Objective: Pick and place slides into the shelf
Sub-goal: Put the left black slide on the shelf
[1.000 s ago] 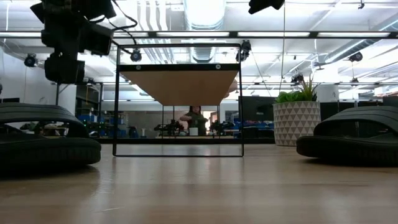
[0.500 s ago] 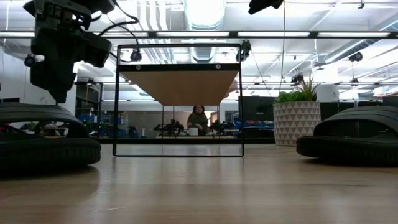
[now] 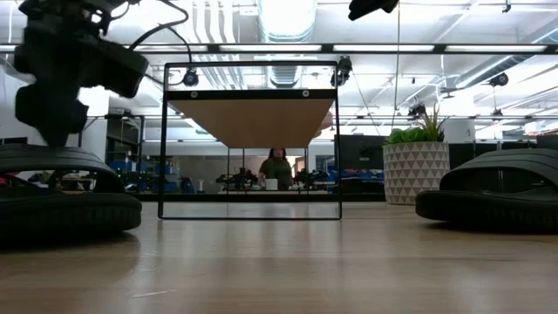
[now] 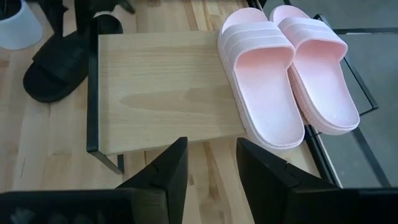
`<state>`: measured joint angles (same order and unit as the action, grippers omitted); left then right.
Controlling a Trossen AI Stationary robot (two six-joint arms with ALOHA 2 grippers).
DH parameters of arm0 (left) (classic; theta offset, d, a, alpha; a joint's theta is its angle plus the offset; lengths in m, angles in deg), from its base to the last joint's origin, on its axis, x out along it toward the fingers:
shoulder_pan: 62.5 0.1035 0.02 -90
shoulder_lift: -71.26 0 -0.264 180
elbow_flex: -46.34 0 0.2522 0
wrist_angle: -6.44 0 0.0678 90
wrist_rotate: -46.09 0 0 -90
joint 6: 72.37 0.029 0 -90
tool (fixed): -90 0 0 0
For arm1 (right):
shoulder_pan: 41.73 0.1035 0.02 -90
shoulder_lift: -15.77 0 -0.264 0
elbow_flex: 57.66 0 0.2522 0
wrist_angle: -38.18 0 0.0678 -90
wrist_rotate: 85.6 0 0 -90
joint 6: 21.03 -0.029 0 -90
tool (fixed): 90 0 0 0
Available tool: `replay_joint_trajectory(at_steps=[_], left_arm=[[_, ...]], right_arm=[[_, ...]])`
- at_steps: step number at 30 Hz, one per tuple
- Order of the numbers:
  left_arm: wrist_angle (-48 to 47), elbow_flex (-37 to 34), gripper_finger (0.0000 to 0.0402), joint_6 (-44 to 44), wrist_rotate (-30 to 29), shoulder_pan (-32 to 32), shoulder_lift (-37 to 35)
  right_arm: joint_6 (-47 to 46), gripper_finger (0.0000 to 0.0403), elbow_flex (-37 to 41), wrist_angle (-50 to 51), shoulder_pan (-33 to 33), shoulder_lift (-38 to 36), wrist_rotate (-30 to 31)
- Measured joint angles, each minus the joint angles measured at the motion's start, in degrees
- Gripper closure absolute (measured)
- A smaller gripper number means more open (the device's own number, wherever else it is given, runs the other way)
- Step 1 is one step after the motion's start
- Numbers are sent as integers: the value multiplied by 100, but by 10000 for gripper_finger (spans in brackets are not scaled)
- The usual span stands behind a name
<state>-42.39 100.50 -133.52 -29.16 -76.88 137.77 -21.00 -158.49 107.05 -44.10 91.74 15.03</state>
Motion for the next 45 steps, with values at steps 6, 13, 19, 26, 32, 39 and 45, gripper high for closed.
replay_joint_trajectory(at_steps=[6,13,19,26,32,39,45], left_arm=[[4,0,211,-50,39,-139,499],[197,2,212,1,302,-147,739],[718,0,213,48,611,-176,686],[767,-100,213,189,581,-187,817],[827,-231,213,585,625,-185,900],[1068,-253,254,832,702,-187,760],[1129,-356,371,1247,773,-185,771]], right_arm=[[2,278,0,1,0,0,0],[0,278,0,5,0,0,0],[0,280,2,17,0,0,0],[2,281,16,29,0,0,0],[4,285,20,20,0,0,0],[2,282,20,15,0,0,0],[5,282,22,15,0,0,0]])
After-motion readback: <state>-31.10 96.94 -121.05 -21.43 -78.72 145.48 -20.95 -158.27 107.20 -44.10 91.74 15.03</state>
